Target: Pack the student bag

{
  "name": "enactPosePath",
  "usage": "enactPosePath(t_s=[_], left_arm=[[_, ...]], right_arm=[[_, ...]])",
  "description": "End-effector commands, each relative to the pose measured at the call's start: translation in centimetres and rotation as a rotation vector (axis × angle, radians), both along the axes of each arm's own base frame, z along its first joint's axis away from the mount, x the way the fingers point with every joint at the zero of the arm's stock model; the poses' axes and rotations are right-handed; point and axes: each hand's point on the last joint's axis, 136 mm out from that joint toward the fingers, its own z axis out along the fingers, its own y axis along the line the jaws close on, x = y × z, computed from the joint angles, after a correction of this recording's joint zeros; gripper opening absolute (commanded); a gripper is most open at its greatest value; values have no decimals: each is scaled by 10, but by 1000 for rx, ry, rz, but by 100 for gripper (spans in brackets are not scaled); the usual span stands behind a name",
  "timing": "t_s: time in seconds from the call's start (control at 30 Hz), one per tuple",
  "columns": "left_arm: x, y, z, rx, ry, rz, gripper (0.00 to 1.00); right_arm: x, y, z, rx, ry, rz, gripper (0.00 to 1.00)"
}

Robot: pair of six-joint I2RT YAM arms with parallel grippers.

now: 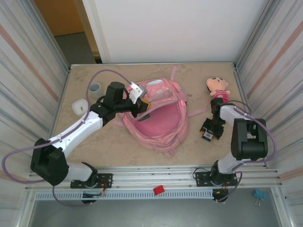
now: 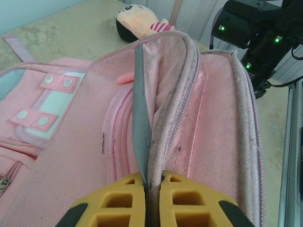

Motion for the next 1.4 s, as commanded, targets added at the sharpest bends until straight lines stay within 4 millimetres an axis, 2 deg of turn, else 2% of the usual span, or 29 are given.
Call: enactPosePath(t_s=[0.0,0.17,0.33,0.4,0.6,0.67,0.73,0.87,1.1,1.27,1.37], left_arm=[[-7,1,30,-61,-71,-22,5],[-6,0,33,-71,-69,-18,5],[-2,1,41,-126,-47,8,5],[1,1,44,-148,-42,19,5],[9,3,54,-201,-32,59,5],[11,3,58,-224,-25,60,5],[11,1,60,-241,-19,54,5],[10,-4,65,-278,-6,30,5],[9,-5,77,-305,-14,17,5],[8,-5,88,-321,-22,9,5],[10,-4,90,-324,-29,12,5]], right_arm=[[-1,-4,-10,-37,15,12,54],[6,3,8,1,-67,13,51],[21,37,61,119,-295,65,51],[22,52,86,137,-384,114,51],[12,119,155,269,-690,330,52],[5,141,172,302,-781,404,52],[1,157,179,318,-843,466,52],[1,187,175,309,-884,566,52],[20,238,141,201,-839,763,53],[49,233,103,10,-776,762,55],[55,229,86,-70,-743,777,60]])
